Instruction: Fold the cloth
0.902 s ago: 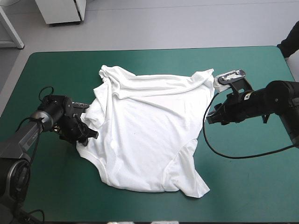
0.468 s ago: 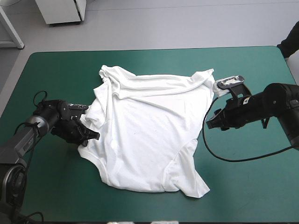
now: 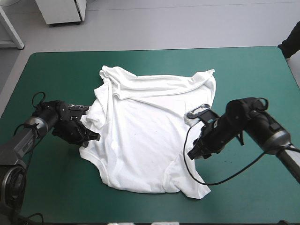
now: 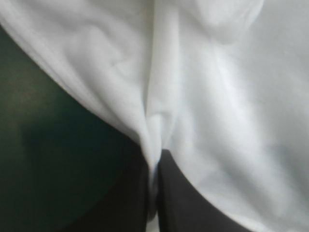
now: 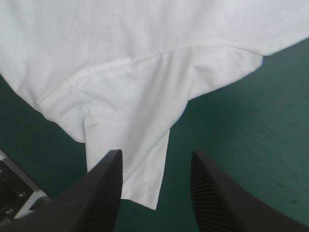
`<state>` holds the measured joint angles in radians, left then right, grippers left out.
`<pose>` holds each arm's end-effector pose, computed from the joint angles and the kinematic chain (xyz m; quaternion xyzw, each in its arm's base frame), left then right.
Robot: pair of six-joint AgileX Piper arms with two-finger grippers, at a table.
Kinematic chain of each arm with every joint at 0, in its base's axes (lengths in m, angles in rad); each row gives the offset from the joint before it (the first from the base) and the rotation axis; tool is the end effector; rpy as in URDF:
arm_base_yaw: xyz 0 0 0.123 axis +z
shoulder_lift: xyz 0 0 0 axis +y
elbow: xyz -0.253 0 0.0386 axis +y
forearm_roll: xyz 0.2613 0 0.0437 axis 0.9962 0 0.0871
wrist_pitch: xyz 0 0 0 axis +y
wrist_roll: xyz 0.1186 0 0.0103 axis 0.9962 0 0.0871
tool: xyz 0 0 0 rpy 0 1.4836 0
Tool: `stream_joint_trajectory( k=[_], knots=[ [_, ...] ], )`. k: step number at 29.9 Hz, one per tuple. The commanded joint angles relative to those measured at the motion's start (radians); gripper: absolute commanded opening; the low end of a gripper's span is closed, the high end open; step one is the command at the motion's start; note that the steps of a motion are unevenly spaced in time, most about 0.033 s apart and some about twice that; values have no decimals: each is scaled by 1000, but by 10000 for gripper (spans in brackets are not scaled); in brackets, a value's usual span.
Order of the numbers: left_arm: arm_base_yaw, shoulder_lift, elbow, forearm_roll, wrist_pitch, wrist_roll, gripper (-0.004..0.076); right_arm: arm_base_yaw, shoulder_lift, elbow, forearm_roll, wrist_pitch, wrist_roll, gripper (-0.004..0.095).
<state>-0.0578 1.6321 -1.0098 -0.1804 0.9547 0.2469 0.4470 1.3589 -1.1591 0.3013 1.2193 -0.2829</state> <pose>0.3007 -0.0349 0.1390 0.1026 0.9910 -0.0714 0.0473 0.2363 0.1501 0.2588 -0.3181 0.9293 0.1552 0.1054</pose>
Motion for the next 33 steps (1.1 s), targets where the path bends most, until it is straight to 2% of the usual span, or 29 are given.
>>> stream_joint_trajectory(
  k=[1, 6, 12, 15, 19, 25, 28, 32, 33],
  knots=[
    [-8, -18, 9, -49, 25, 6, -9, 101, 37, -19, -54, -62, 3, 424],
    [-8, -35, 2, -49, 17, 7, -9, 181, 133, -19, -143, -84, 31, 424],
    [-8, -46, 2, -47, 17, 8, -9, 190, 179, -19, -256, -98, 69, 424],
    [-8, -46, 2, -47, 16, 8, -9, 188, 194, -5, -235, -113, 64, 424],
    [-8, -46, -3, -41, 16, 10, -9, 188, 207, 44, -136, -132, 31, 424],
    [-8, -46, -6, -39, 14, 10, -9, 188, 217, 118, -112, -155, 24, 417],
    [-8, -46, -6, -39, 13, 10, -9, 188, 221, 143, -87, -179, 13, 338],
    [-8, -51, -6, -54, 13, 10, -9, 188, 221, 150, -13, -234, -64, 33],
    [-8, -56, -6, -68, 13, 14, -9, 188, 221, 148, 0, -250, -73, -15]
  ],
)
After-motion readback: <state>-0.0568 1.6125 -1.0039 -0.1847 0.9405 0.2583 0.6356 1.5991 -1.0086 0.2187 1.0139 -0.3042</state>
